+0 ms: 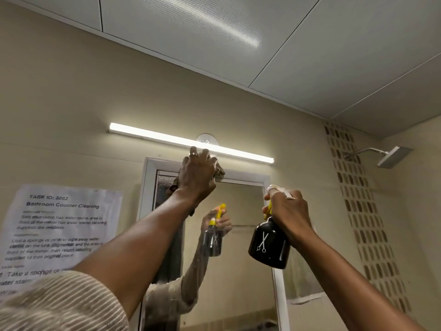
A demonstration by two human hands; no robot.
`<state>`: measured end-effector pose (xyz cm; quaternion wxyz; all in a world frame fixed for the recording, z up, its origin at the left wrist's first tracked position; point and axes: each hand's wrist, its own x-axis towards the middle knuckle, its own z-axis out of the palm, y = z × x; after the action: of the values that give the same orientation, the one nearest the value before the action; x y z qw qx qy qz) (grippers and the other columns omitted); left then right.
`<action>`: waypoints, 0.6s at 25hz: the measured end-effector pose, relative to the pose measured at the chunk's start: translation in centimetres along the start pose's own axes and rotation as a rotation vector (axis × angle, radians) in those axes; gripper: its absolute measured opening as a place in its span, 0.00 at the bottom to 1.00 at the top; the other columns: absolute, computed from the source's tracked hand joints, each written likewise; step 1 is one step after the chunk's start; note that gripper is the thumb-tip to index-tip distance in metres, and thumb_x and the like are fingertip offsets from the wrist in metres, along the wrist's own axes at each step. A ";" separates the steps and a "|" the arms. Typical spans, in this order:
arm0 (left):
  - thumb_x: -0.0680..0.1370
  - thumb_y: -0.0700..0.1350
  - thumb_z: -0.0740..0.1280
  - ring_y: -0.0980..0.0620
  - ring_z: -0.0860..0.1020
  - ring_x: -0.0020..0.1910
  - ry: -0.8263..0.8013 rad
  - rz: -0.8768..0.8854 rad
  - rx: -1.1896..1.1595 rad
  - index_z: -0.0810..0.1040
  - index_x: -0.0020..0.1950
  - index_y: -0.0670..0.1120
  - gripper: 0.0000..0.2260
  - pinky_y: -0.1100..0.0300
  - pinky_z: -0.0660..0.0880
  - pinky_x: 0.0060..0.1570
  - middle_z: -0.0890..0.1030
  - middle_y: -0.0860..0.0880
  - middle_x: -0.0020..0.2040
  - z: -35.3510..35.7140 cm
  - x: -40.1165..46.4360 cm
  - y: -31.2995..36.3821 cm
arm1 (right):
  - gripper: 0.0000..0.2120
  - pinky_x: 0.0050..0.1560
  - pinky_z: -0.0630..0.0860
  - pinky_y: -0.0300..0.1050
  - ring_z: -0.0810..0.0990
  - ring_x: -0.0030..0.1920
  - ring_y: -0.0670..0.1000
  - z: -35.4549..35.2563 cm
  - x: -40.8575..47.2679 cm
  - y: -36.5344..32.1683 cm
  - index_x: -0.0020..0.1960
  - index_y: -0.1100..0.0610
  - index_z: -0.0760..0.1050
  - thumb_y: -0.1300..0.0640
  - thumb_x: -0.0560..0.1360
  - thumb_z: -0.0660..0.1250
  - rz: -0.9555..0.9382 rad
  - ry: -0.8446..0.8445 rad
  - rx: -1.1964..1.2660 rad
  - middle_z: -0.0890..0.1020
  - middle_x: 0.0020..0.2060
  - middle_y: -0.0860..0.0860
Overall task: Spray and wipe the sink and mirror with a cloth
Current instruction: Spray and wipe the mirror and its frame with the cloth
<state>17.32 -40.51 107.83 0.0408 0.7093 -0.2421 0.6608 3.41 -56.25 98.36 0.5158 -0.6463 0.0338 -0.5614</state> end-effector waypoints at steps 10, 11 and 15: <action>0.80 0.48 0.65 0.38 0.54 0.78 -0.179 0.110 -0.126 0.70 0.71 0.46 0.19 0.45 0.64 0.70 0.63 0.45 0.76 5.1 4.1 12.8 | 0.19 0.46 0.80 0.51 0.87 0.39 0.53 -10.4 1.9 -0.2 0.45 0.64 0.83 0.49 0.80 0.64 -0.101 0.101 -0.021 0.87 0.37 0.65; 0.81 0.48 0.65 0.39 0.53 0.79 -0.198 0.124 -0.141 0.70 0.71 0.46 0.19 0.45 0.63 0.70 0.63 0.45 0.76 5.6 4.4 13.9 | 0.19 0.46 0.80 0.50 0.87 0.37 0.52 -11.4 1.8 -0.6 0.44 0.65 0.83 0.50 0.81 0.64 -0.113 0.111 -0.032 0.87 0.38 0.65; 0.79 0.47 0.67 0.39 0.55 0.78 -0.274 0.220 -0.196 0.73 0.69 0.46 0.18 0.45 0.65 0.70 0.65 0.44 0.74 7.0 5.3 17.4 | 0.16 0.44 0.79 0.50 0.88 0.40 0.57 -15.5 1.7 -1.3 0.44 0.60 0.84 0.49 0.80 0.65 -0.148 0.142 -0.068 0.86 0.35 0.65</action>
<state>16.89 -59.96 107.53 0.0039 0.7545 -0.3843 0.5320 -8.48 -66.43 97.96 0.4468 -0.6227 0.0414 -0.6410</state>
